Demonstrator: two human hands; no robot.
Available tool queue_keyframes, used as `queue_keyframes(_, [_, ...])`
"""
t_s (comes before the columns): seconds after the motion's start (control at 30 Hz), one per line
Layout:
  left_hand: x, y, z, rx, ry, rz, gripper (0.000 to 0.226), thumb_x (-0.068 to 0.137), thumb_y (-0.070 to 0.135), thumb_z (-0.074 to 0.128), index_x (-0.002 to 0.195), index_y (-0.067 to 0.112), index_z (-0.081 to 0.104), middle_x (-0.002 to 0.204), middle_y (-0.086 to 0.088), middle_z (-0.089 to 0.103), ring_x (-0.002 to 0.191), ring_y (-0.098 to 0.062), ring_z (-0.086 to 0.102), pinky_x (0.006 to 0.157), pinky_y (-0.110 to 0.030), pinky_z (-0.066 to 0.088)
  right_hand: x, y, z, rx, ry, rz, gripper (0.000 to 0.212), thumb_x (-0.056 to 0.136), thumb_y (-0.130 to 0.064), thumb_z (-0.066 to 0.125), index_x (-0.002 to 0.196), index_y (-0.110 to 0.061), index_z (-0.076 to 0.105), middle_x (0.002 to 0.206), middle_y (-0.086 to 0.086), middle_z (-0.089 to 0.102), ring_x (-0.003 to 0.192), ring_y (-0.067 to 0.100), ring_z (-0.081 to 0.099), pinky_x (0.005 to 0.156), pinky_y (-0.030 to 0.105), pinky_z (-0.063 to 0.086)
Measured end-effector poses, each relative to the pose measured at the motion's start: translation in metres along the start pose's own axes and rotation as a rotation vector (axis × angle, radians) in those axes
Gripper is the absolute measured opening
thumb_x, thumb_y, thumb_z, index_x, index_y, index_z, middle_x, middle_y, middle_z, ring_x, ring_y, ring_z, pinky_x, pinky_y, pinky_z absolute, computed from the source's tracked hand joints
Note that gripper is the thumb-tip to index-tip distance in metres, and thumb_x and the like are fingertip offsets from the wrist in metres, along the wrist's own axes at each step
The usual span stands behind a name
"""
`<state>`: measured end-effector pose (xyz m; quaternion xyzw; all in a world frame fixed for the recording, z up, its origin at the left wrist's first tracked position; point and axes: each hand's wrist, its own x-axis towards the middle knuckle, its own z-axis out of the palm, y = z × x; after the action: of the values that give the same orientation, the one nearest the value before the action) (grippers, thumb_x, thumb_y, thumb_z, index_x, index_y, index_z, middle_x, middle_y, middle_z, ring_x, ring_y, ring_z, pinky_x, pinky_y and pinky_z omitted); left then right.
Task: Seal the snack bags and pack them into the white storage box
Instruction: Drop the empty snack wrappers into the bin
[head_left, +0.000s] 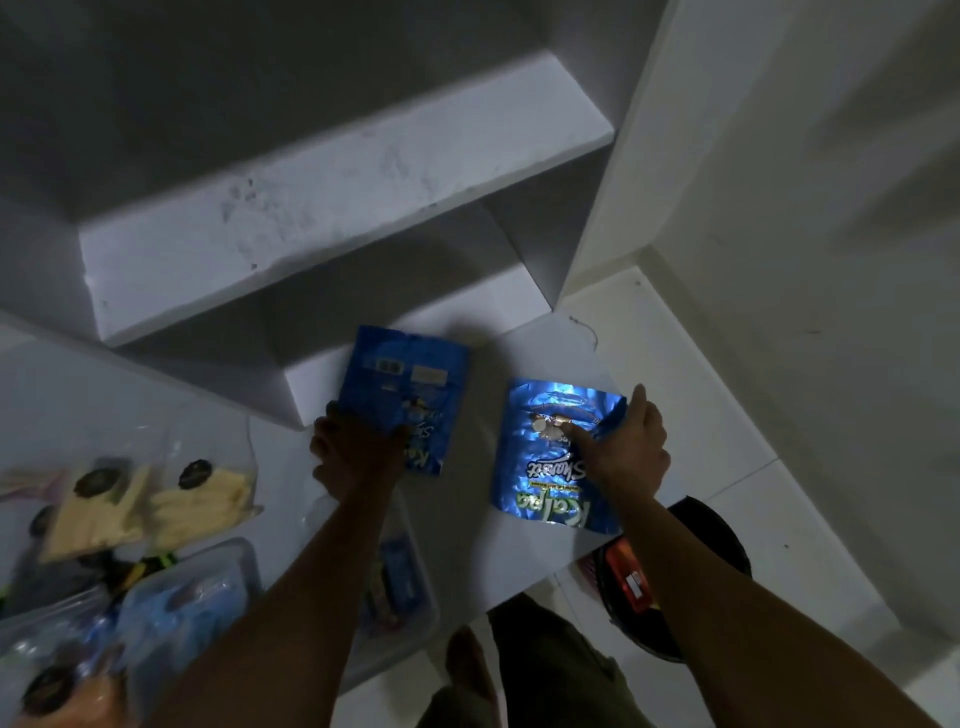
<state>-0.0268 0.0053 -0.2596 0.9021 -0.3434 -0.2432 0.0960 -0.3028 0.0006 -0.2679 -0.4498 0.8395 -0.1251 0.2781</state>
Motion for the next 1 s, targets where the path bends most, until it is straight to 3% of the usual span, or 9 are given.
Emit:
queue_keyframes(0.17, [0.0, 0.0, 0.008, 0.066, 0.004, -0.03, 0.11, 0.059, 0.056, 0.083, 0.141, 0.01, 0.026, 0.135, -0.017, 0.042, 0.122, -0.038, 0.041, 0.092, -0.054, 0.041, 0.008, 0.002, 0.008, 0.014, 0.049, 0.042, 0.107, 0.069, -0.061, 0.078, 0.149, -0.011, 0.028, 0.147, 0.012, 0.042, 0.134, 0.034, 0.039, 0.107, 0.052, 0.032])
queue_keyframes(0.27, [0.003, 0.001, 0.009, 0.058, 0.021, -0.036, 0.103, 0.057, 0.053, 0.085, 0.135, 0.011, 0.032, 0.129, -0.016, 0.043, 0.119, -0.037, 0.042, 0.09, -0.053, 0.041, 0.011, 0.002, 0.009, 0.054, 0.089, 0.044, 0.091, 0.066, -0.057, 0.082, 0.136, -0.013, 0.045, 0.135, 0.01, 0.051, 0.124, 0.032, 0.047, 0.102, 0.05, 0.037])
queue_keyframes(0.47, [-0.001, 0.0, 0.007, -0.083, 0.069, -0.005, 0.054, 0.074, 0.023, 0.076, 0.118, 0.013, 0.045, 0.12, -0.014, 0.059, 0.111, -0.037, 0.055, 0.092, -0.049, 0.039, 0.012, 0.003, 0.008, 0.156, 0.151, 0.075, 0.059, 0.066, -0.038, 0.087, 0.114, -0.019, 0.059, 0.118, 0.005, 0.057, 0.112, 0.029, 0.054, 0.095, 0.05, 0.045])
queue_keyframes(0.57, [-0.004, 0.001, 0.003, -0.103, 0.116, 0.0, 0.033, 0.084, 0.019, 0.067, 0.114, 0.013, 0.055, 0.111, -0.014, 0.066, 0.102, -0.036, 0.062, 0.09, -0.046, 0.044, 0.014, 0.003, 0.005, 0.233, 0.149, 0.109, 0.033, 0.068, -0.031, 0.086, 0.086, -0.02, 0.062, 0.105, 0.008, 0.062, 0.1, 0.031, 0.059, 0.088, 0.048, 0.051])
queue_keyframes(0.67, [-0.011, 0.005, -0.004, -0.112, 0.147, 0.038, 0.024, 0.09, 0.02, 0.061, 0.112, 0.012, 0.065, 0.105, -0.015, 0.07, 0.096, -0.034, 0.066, 0.087, -0.047, 0.052, 0.008, 0.004, -0.001, 0.335, 0.124, 0.155, 0.025, 0.07, -0.03, 0.082, 0.068, -0.018, 0.06, 0.084, 0.007, 0.065, 0.078, 0.029, 0.063, 0.073, 0.038, 0.055])
queue_keyframes(0.83, [-0.037, 0.016, -0.028, -0.271, 0.153, 0.076, 0.023, 0.092, 0.022, 0.06, 0.108, 0.01, 0.07, 0.101, -0.015, 0.072, 0.095, -0.034, 0.067, 0.083, -0.044, 0.053, -0.019, 0.0, -0.021, 0.492, 0.07, 0.026, 0.013, 0.085, -0.016, 0.071, 0.085, -0.01, 0.06, 0.073, 0.002, 0.059, 0.067, 0.018, 0.053, 0.053, 0.022, 0.04])
queue_keyframes(0.9, [-0.049, 0.018, -0.037, -0.404, 0.169, 0.104, 0.024, 0.09, 0.024, 0.062, 0.105, 0.008, 0.072, 0.097, -0.014, 0.072, 0.092, -0.032, 0.069, 0.079, -0.041, 0.056, -0.034, -0.006, -0.034, 0.51, 0.102, -0.054, 0.007, 0.089, -0.012, 0.068, 0.094, -0.011, 0.064, 0.075, 0.002, 0.061, 0.066, 0.015, 0.054, 0.054, 0.016, 0.041])
queue_keyframes(1.0, [-0.071, 0.017, -0.051, -0.546, 0.176, 0.175, 0.025, 0.089, 0.02, 0.065, 0.104, 0.001, 0.072, 0.096, -0.015, 0.072, 0.088, -0.031, 0.069, 0.077, -0.037, 0.055, -0.058, -0.013, -0.054, 0.554, 0.157, -0.123, 0.014, 0.092, -0.012, 0.063, 0.102, -0.006, 0.07, 0.083, 0.005, 0.068, 0.071, 0.018, 0.06, 0.066, 0.025, 0.048])
